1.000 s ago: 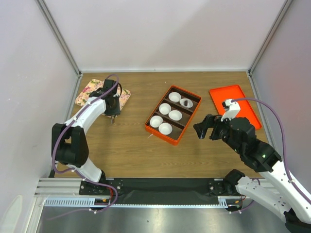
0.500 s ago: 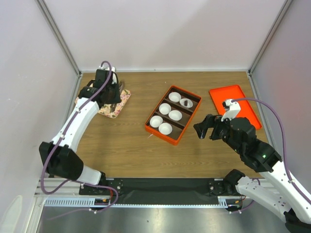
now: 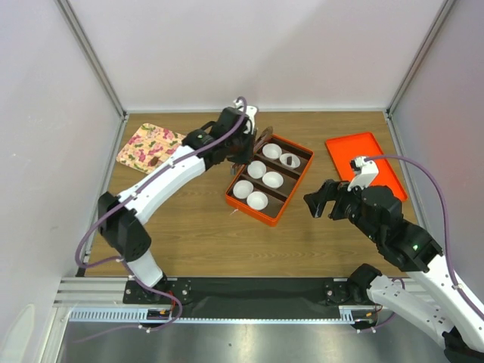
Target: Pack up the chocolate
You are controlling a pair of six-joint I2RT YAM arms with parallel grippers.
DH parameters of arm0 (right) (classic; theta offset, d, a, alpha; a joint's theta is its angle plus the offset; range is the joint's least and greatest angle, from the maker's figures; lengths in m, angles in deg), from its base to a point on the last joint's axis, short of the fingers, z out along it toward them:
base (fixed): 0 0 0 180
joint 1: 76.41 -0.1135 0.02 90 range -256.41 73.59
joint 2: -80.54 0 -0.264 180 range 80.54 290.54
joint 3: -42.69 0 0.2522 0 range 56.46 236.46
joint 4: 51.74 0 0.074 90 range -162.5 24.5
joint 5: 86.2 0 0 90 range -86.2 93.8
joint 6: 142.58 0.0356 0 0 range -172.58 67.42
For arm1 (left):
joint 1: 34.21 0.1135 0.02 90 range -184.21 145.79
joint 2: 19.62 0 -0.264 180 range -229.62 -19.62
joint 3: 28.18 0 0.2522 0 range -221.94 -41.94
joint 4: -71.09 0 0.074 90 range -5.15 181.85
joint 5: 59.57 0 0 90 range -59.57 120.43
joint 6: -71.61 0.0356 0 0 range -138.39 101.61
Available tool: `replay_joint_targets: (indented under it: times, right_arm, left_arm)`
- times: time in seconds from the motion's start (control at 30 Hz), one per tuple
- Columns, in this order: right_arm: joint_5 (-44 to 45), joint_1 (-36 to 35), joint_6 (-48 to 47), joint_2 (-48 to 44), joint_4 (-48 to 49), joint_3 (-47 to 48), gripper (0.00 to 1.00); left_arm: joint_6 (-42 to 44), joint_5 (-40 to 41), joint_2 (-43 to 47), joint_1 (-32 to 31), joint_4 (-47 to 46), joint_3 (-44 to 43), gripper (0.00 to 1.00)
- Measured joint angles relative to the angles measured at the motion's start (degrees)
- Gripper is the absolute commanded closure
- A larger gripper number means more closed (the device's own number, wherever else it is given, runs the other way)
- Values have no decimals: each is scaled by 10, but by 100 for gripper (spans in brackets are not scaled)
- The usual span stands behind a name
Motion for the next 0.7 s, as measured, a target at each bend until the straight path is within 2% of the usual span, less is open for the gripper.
replay_joint_targets:
  times: [0.23, 0.7]
  right_arm:
    - [5, 0, 0, -10, -14, 0, 3]
    - [11, 0, 0, -10, -22, 0, 3]
  left_arm:
    - [0, 9, -58, -23, -2, -33, 77]
    - [3, 25, -146, -24, -16, -42, 77]
